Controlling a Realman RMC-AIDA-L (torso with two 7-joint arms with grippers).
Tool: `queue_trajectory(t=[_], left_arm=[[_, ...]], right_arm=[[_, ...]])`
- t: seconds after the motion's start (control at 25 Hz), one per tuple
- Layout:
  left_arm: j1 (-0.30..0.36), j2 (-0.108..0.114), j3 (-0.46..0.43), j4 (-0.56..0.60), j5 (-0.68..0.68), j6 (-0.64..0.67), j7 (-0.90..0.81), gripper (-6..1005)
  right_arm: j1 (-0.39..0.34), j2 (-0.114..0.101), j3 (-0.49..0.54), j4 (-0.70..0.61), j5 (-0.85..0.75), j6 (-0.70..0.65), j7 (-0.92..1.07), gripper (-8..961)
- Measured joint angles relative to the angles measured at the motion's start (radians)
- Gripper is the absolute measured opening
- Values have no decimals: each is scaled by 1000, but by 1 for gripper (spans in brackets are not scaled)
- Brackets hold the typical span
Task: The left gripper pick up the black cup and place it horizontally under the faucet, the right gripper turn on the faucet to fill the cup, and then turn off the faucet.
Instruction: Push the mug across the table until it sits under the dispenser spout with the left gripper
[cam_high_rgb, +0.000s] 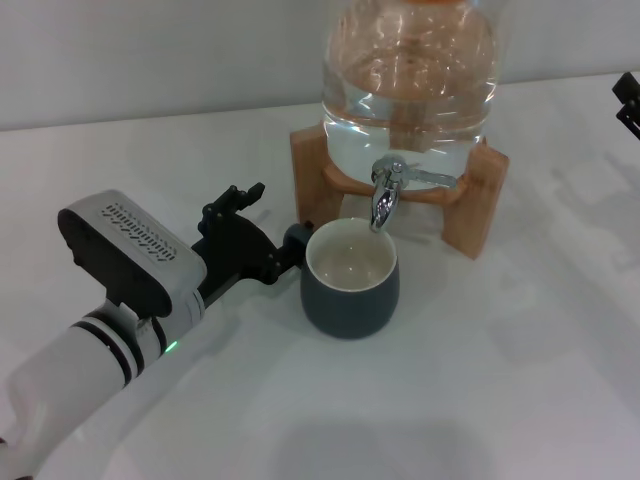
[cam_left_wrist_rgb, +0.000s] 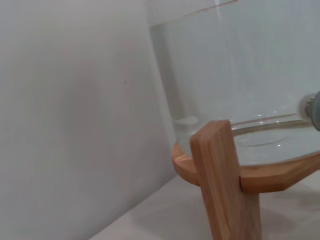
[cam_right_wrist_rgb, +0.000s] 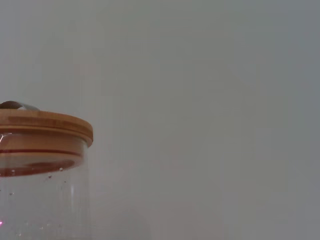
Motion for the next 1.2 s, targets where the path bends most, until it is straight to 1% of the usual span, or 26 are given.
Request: queue_trajectory(t=[0.2, 0.56, 0.88, 1.2], left_arm=[[-10, -2, 5, 6, 4, -20, 7, 765], [-17, -3, 7, 10, 15, -23, 6, 783], [-2, -5, 7, 22, 52, -23, 7, 783], [12, -5, 6, 23, 56, -17, 9, 782]], right_arm=[[2, 0, 0, 0, 0, 1, 0, 864], [1, 0, -11, 0, 0, 1, 0, 864], [0, 0, -11, 0, 0, 1, 0, 864], [0, 0, -11, 0, 0, 2, 0, 864]])
